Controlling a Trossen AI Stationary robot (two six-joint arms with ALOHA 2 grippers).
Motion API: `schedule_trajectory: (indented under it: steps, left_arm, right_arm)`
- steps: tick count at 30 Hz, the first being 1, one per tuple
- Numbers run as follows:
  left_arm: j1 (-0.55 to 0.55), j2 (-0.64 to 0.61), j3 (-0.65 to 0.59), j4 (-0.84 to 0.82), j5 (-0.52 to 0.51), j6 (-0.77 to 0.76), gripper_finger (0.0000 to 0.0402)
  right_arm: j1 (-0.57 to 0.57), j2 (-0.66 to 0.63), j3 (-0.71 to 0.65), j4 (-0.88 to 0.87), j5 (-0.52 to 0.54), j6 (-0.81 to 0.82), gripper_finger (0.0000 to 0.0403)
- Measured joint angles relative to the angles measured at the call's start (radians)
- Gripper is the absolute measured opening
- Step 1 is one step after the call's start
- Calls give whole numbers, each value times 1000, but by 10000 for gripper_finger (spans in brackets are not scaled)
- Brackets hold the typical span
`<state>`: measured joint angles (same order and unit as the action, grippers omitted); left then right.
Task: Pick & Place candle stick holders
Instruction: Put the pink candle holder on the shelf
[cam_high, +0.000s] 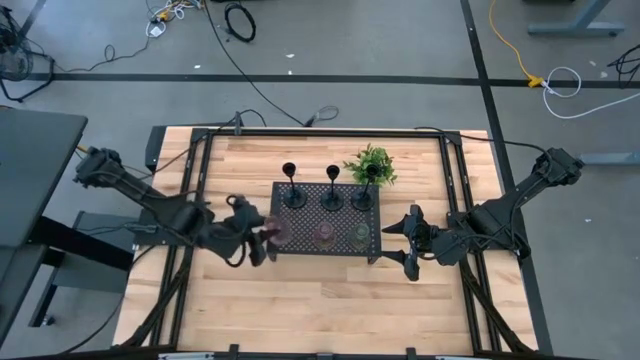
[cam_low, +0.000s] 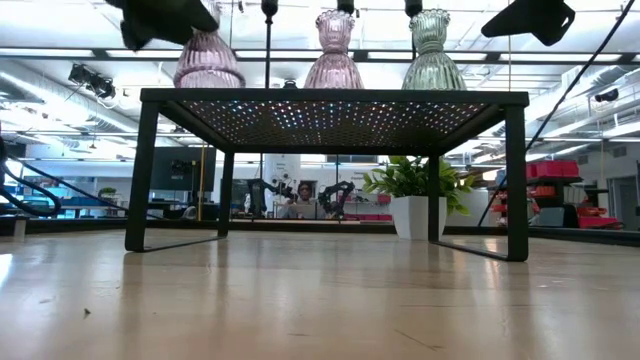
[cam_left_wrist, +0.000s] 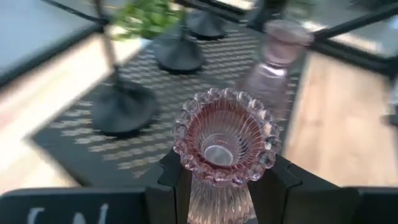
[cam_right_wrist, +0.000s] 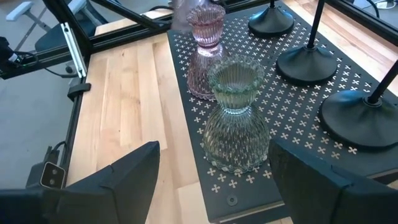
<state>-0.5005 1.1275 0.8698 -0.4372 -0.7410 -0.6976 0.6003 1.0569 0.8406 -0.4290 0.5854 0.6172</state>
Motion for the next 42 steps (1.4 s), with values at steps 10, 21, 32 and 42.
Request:
schedule_trajectory:
  steps: [10,21,32,42]
  left_arm:
    - [20,20,-96,264,94,143,124]
    - [114,90,-94,365,173,185,124]
    - [121,96,-93,364,182,185,149]
    - [115,89,-94,358,214,186,138]
  right_arm:
    - [0,0,0,9,26,-4,297]
    - [0,0,0,8,27,-4,297]
    - [0,0,0,7,27,-4,297]
    - [0,4,0,7,27,-4,297]
